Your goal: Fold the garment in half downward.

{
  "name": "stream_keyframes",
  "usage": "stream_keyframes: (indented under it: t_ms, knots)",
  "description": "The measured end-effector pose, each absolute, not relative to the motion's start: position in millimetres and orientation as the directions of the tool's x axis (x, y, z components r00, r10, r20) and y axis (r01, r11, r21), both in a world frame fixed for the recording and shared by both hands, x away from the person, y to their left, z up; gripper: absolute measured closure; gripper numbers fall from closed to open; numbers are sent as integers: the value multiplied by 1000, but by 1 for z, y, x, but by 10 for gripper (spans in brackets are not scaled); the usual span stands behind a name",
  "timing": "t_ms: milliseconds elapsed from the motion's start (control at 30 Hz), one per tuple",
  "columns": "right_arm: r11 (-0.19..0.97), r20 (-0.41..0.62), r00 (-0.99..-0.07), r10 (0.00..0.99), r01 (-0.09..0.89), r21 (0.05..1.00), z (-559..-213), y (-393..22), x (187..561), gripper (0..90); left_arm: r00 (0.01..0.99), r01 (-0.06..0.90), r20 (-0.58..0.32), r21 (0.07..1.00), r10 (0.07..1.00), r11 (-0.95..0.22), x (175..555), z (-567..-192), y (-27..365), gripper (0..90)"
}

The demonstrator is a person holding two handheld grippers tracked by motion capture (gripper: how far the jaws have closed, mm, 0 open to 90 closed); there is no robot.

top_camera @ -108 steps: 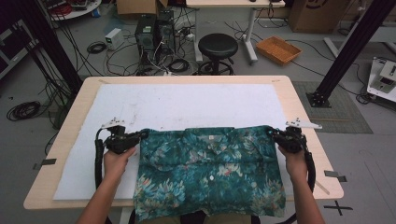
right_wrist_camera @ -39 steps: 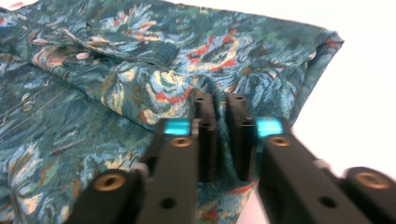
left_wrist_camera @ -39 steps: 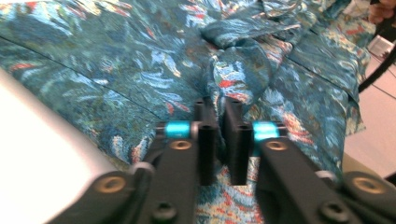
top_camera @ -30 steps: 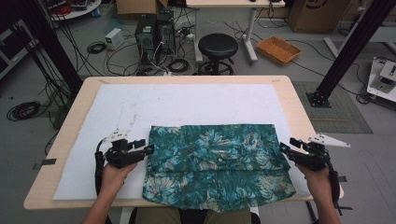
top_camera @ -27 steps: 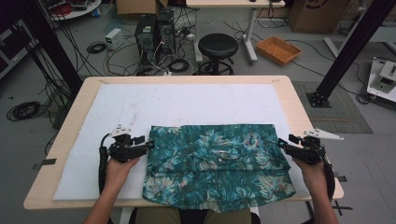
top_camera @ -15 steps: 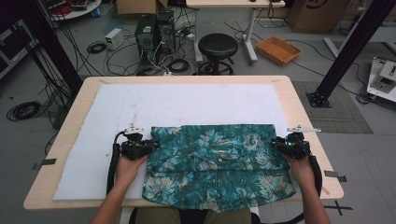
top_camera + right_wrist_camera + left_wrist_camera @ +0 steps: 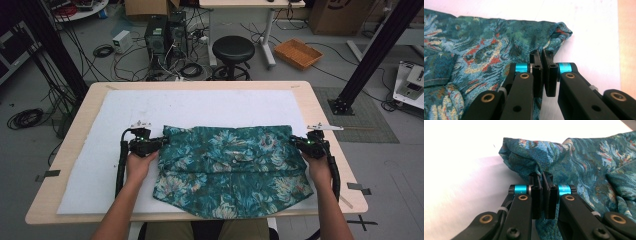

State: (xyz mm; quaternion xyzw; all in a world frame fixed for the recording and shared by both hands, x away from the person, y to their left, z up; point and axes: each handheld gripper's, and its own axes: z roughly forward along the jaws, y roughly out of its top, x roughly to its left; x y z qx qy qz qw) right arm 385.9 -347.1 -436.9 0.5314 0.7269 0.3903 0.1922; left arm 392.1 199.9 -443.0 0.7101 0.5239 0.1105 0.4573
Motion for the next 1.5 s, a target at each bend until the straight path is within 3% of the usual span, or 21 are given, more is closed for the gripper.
stream_keyframes:
  t_ms: [533,600,667,733,867,1033,1200,1500]
  knots:
    - [67,150,-298,943,607,792,-439,-349,421,862,420,629,-296,776,858,-40,427,-449,192,859]
    - [77,141,-298,944,615,784,-439,-348,421,741,395,621,-266,783,879,-42,423,-446,192,814]
    - [85,139,-309,941,611,787,-436,-347,417,615,390,599,-232,799,891,-55,418,-438,194,674]
    - [85,144,-323,935,601,794,-430,-346,412,499,411,558,-198,827,890,-74,411,-428,194,608]
    - [104,147,-371,917,578,810,-422,-340,400,387,479,516,-201,852,854,-89,403,-409,189,523]
    - [94,197,-429,882,568,818,-421,-332,386,327,609,483,-222,865,761,-134,400,-395,164,449]
    - [101,211,-469,858,557,824,-423,-324,378,324,696,496,-188,824,693,-275,400,-398,123,443]
    - [131,209,-500,841,561,817,-433,-311,370,323,689,578,-184,723,701,-378,411,-426,74,432]
